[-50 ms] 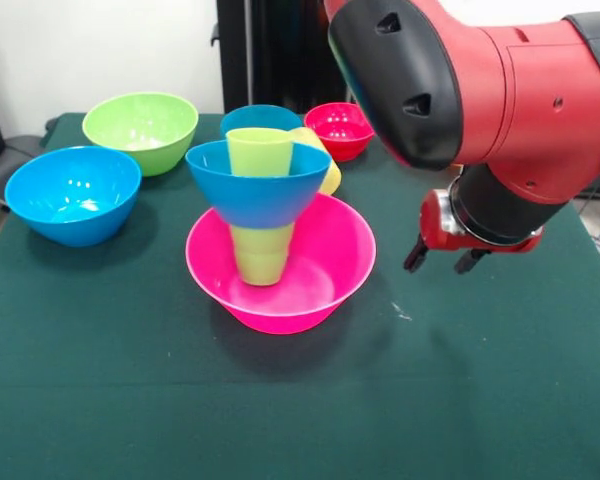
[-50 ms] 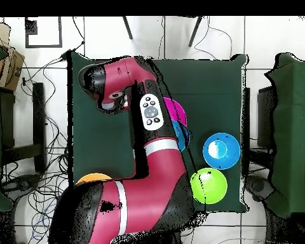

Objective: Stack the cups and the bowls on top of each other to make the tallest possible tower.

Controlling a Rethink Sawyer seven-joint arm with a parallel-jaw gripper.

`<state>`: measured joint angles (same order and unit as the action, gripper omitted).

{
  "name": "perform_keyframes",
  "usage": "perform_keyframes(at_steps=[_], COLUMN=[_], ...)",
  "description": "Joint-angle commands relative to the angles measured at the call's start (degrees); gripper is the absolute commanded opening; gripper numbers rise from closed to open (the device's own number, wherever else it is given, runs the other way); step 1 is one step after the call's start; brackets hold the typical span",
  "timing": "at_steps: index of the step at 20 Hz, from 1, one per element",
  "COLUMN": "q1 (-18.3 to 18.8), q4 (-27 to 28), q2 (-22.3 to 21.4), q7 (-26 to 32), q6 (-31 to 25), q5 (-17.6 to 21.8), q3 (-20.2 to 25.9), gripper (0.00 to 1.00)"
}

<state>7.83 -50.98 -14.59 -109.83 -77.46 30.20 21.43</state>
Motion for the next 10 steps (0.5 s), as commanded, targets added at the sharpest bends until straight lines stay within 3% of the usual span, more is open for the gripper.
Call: perform_keyframes(at_steps=[1,4,10], q1=[-0.7,-1.0,-0.8], q4=[4.7,8.5,12.7], q2=[1.5,4.4,6.1], q7=[-1.5,0.1,3.0], q6=[-3.5,-3.8,-7.3], q5=[-0.6,0.2,-0.3], q3=[-0.3,0.3,0.9], gripper=[1.0,1.0,1.0])
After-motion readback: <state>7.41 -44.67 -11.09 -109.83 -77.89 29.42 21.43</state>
